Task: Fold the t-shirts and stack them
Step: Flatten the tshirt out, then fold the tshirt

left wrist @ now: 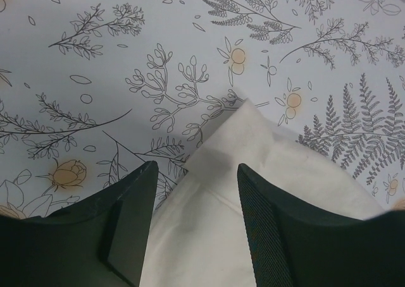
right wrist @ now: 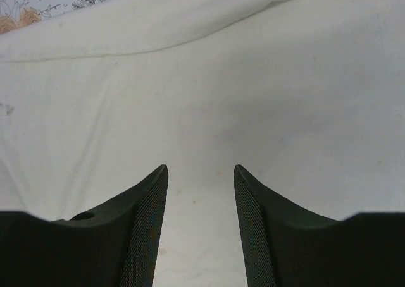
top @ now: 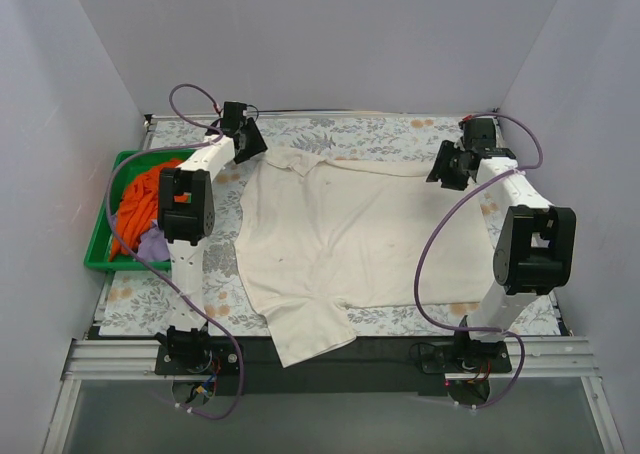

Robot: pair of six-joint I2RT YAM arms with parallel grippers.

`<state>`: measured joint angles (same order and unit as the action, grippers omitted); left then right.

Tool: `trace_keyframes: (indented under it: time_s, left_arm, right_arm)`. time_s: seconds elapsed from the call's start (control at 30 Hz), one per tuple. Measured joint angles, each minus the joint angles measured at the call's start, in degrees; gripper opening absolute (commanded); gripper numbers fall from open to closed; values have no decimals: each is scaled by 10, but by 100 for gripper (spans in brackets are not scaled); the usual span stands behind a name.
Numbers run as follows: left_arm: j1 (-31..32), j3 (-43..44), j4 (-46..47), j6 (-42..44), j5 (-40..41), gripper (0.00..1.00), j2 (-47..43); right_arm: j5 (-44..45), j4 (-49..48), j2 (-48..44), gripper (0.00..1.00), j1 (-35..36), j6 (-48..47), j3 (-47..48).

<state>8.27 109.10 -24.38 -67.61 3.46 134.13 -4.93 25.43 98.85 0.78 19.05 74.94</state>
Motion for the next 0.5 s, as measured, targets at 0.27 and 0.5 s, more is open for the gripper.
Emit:
trace_keyframes:
  time_s: [0.27, 0.5]
  left_arm:
    - [1, 0, 10, 27, -11, 44, 3]
    - [1, 1, 25, 38, -19, 43, 24]
  right_arm:
    - [-19, -20, 0, 45, -25, 0, -2]
    - [-25, -33, 2, 45, -28, 0, -10]
